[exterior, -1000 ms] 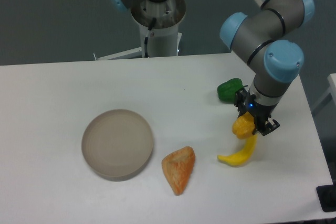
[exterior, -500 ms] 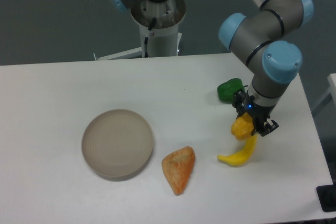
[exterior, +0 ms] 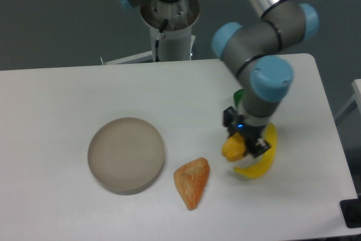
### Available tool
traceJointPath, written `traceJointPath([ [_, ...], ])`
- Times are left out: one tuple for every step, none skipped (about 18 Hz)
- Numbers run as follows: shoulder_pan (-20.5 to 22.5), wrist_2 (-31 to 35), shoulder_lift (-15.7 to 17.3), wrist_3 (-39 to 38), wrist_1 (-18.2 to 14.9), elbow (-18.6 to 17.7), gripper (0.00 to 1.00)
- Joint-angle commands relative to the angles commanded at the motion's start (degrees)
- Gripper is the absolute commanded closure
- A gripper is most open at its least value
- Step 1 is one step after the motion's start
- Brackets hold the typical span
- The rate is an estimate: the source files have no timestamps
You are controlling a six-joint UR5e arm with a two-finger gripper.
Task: Place the yellow pepper on the plate
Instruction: 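Carry the held yellow pepper over to the beige plate, then lower the yellow pepper onto the plate and open the gripper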
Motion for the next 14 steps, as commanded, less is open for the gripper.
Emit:
traceJointPath([
  [-1.93,-0.09,0.0,-1.93,0.09,0.0,0.78],
  [-3.43,-0.09,0.0,-3.43,0.09,-0.17,0.78],
  [-4.57,-0.09,0.0,-5.27,0.18,-0.61,0.78],
  [-5.89,-0.09,0.09,-7.55,0.61,-1.05,0.78],
  [-7.21,0.0,0.17,-9.23,0.88,-1.58,0.78],
  [-8.18,0.09,0.44,-9.94,0.88,-2.54,0.78],
  [-9.84,0.35,0.87,-10.04,0.79,-3.77,0.78],
  [-11.16,0.35,1.05,-10.12,0.79,-4.74,0.77],
  [-12.92,0.44,1.05,-10.91,0.79,-5.53,0.77],
  [-13.98,0.44,1.05,-11.96,0.79,-5.97,0.76],
  [-14.95,0.44,1.05,-13.01,0.79,-6.06,0.73],
  [-16.35,-0.08,0.53,-13.98,0.79,-6.5,0.7],
  [-17.14,0.09,0.09,-14.51,0.97,-7.03,0.68],
  [-17.24,0.09,-0.35,-14.69,1.14,-7.03,0.66],
])
